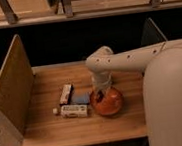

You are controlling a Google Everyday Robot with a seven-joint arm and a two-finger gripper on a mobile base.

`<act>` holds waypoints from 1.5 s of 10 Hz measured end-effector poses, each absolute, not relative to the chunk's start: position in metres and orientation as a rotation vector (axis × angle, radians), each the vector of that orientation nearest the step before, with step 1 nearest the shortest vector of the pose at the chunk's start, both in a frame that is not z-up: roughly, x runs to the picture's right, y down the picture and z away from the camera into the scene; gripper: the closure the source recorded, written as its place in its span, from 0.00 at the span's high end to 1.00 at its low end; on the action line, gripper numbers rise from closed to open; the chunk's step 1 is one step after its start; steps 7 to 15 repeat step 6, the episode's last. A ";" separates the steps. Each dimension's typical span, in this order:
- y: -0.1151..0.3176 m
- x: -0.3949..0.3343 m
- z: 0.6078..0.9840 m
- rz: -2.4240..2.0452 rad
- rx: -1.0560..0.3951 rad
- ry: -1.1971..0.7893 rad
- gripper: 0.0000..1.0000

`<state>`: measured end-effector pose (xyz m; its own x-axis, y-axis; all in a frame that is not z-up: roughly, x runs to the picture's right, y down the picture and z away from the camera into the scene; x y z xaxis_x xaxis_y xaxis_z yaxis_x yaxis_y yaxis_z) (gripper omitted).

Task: Place the pepper in the ceramic bowl

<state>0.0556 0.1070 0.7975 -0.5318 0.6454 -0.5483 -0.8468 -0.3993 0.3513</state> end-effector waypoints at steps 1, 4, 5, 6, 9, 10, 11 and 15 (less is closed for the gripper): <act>0.107 0.056 0.797 2.023 -0.406 0.754 0.72; 0.107 0.056 0.798 2.023 -0.406 0.756 0.80; 0.107 0.056 0.798 2.023 -0.406 0.757 0.80; 0.108 0.057 0.798 2.023 -0.406 0.757 0.80; 0.108 0.057 0.798 2.023 -0.406 0.757 0.80; 0.108 0.057 0.798 2.023 -0.406 0.757 0.80; 0.108 0.057 0.798 2.023 -0.406 0.757 0.80; 0.108 0.057 0.798 2.023 -0.406 0.757 0.80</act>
